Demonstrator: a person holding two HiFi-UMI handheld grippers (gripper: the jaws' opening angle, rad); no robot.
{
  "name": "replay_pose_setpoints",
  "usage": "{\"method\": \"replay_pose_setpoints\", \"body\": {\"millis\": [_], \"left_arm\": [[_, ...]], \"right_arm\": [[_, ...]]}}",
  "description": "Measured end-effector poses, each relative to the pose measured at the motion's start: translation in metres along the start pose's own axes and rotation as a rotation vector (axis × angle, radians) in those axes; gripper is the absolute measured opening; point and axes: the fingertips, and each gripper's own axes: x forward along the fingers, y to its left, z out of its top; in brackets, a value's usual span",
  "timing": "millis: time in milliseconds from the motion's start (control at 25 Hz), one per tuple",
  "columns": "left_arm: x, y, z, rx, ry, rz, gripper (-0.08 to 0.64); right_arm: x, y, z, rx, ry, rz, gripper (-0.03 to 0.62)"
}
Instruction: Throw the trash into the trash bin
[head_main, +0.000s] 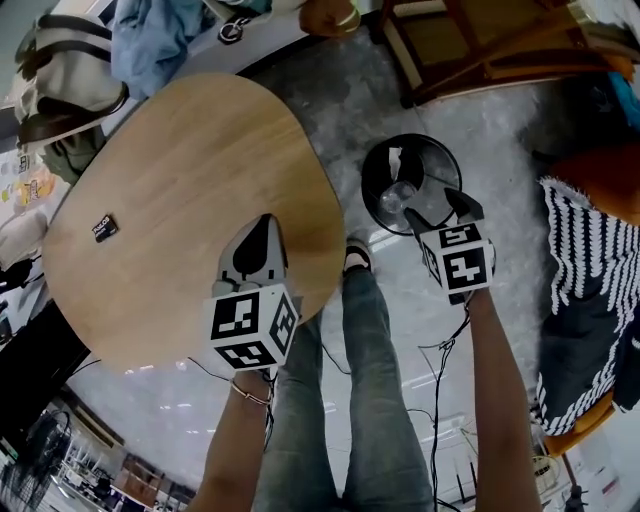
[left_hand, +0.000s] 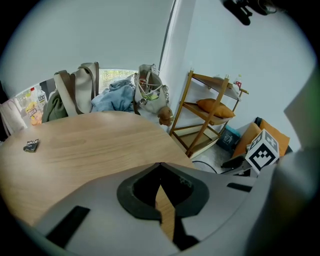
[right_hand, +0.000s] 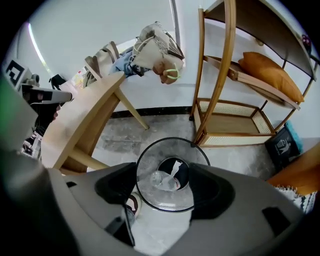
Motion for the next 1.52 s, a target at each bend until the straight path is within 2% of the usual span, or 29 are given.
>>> {"method": "replay_pose_setpoints", "body": {"millis": [240,760,1160,1520], "left_arm": [[-0.025,0.034,0.007,-0.046,-0.035,0.032,0.012],[-0.113,0.148,0.002,-0.228,-0.121,0.181,0.012],[-0.184,0.246,-0.023,-0.379,-0.191,0.317,0.012],[-0.225,0.312,-0.062,-0.503,-0.221,0.431,0.012]], "right_arm": [[-0.015,0.029,0.038,-0.071,-0.030,0.013,0.331],[-0.060,0.124,0.156,-0.289,-0.098,0.039,0.331],[-0.049,0.284,0.230,-0.551,-0.133,0.178,0.330],[-0.022,0.413,0.263,-0.747,-0.144,0.308,0.324]]}}
